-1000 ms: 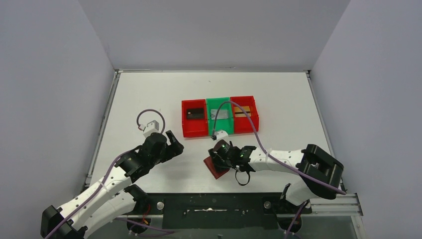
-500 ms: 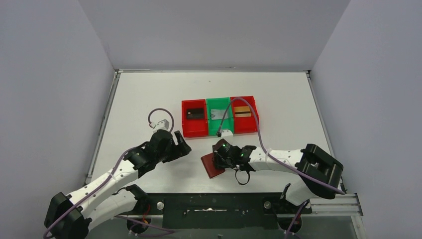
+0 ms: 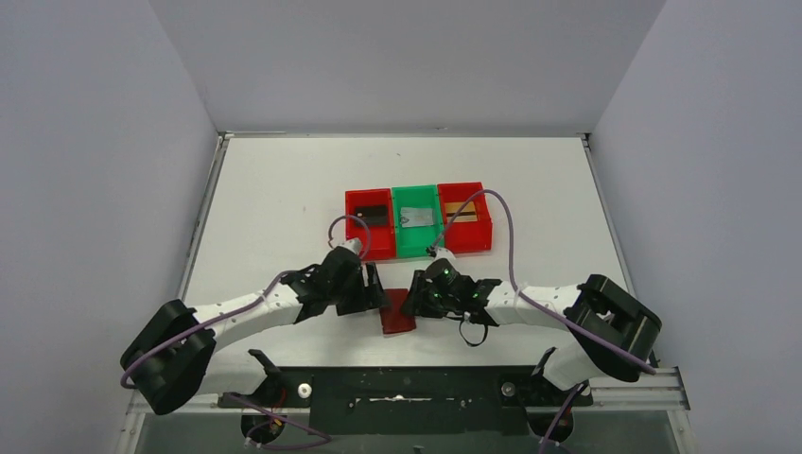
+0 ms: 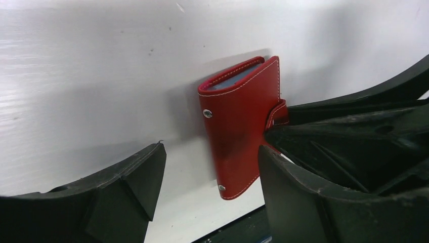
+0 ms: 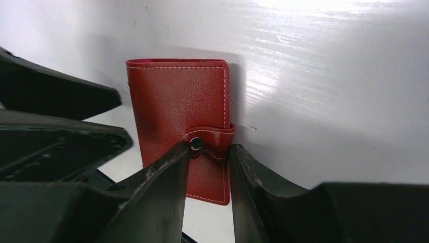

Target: Take the credit cards out of the card holder

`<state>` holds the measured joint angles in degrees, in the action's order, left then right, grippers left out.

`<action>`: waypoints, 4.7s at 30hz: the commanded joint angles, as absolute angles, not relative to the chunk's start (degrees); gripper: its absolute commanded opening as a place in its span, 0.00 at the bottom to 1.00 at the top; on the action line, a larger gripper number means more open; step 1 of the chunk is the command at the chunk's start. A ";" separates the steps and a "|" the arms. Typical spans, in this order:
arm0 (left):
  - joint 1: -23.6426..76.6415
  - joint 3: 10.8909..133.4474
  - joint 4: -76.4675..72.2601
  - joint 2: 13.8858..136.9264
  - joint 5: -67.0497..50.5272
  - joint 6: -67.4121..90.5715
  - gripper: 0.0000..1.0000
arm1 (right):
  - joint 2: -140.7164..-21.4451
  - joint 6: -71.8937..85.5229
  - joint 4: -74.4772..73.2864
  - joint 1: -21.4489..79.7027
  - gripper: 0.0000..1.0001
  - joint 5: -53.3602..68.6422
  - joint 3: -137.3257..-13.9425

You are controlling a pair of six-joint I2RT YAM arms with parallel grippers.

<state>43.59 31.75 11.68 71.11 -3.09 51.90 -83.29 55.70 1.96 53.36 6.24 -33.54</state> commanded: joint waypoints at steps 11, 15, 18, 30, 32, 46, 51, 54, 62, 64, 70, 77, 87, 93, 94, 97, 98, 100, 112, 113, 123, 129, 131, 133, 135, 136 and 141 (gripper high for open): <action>46.91 32.77 2.86 79.54 -4.22 52.64 0.41 | -82.89 59.31 12.33 50.68 0.18 13.01 -30.41; 46.89 31.87 4.48 78.91 -2.46 52.32 0.33 | -82.57 61.11 16.20 49.06 0.17 15.19 -28.18; 46.90 30.69 5.09 78.27 -1.83 52.05 0.27 | -82.45 62.09 18.01 47.80 0.17 16.07 -26.83; 46.91 30.05 3.49 75.50 -3.37 52.30 0.21 | -82.96 52.94 -8.51 55.65 0.59 -4.20 -41.58; 46.93 29.98 3.47 75.05 -3.34 52.58 0.20 | -83.77 52.21 -8.20 56.14 0.61 -3.94 -42.47; 46.85 29.59 1.85 74.53 -4.40 53.01 0.17 | -92.71 50.91 -13.96 58.64 0.43 -6.38 -48.42; 46.85 29.96 3.40 75.04 -3.44 52.84 0.15 | -89.94 52.66 -12.08 57.64 0.27 -4.63 -45.24; 46.68 29.97 4.05 75.01 -3.22 52.24 0.14 | -87.56 53.71 -5.49 55.16 0.20 0.45 -41.16; 46.38 29.69 5.10 74.78 -3.33 51.80 0.12 | -84.02 56.36 5.04 49.75 0.25 9.30 -33.84; 46.36 29.78 5.10 74.79 -3.48 51.61 0.12 | -83.30 55.86 5.01 49.79 0.32 9.49 -34.02; 46.38 30.34 5.53 74.58 -3.18 51.59 0.13 | -81.31 52.88 -1.54 50.46 0.49 6.07 -36.91; 46.41 31.25 6.78 74.44 -2.76 51.59 0.15 | -82.43 51.22 -10.44 55.27 0.53 -3.40 -42.63; 46.41 31.82 6.54 74.64 -2.95 51.41 0.15 | -85.90 51.89 -11.83 58.53 0.52 -5.48 -45.68; 46.35 31.32 6.53 74.18 -2.95 51.42 0.15 | -88.53 52.04 -11.90 58.83 0.41 -5.38 -45.75; 46.40 31.23 6.51 74.18 -3.05 51.46 0.15 | -88.54 52.11 -12.97 58.84 0.38 -6.74 -46.14; 46.40 31.25 6.24 74.27 -3.31 51.30 0.15 | -87.51 53.15 -16.34 57.98 0.36 -9.66 -46.57; 46.41 31.28 6.28 74.34 -3.41 51.18 0.15 | -86.65 53.58 -16.05 57.28 0.36 -9.51 -45.62; 46.41 31.45 6.54 74.42 -3.44 50.88 0.15 | -84.48 54.66 -14.44 55.87 0.36 -8.48 -43.23; 46.37 32.08 6.87 75.56 -4.43 49.66 0.15 | -85.40 55.30 -6.39 53.91 0.27 -2.04 -39.42; 46.39 32.08 6.86 75.64 -4.41 49.66 0.15 | -85.65 55.20 -6.05 53.90 0.26 -1.36 -39.64; 46.40 32.23 7.71 75.26 -3.47 49.75 0.18 | -83.04 59.82 -2.33 53.39 0.20 1.01 -35.31; 46.40 31.79 7.09 74.52 -2.78 50.71 0.23 | -82.36 60.13 -1.10 53.24 0.13 1.93 -34.30; 46.41 32.03 8.33 74.22 -1.61 50.91 0.26 | -81.47 60.20 -1.08 53.18 0.05 1.57 -34.34; 46.41 32.07 9.24 72.89 -0.18 51.14 0.29 | -80.04 60.31 -1.38 53.11 0.00 0.76 -34.54; 46.32 31.96 10.01 71.03 1.59 51.60 0.40 | -78.22 60.10 -2.44 53.21 0.00 -0.25 -34.94; 46.20 31.79 10.14 70.03 2.31 51.98 0.45 | -77.29 59.93 -3.25 53.24 0.00 -1.11 -35.31; 45.62 31.51 11.14 64.64 5.07 53.24 0.55 | -72.66 58.94 -5.00 53.63 0.00 -2.90 -36.74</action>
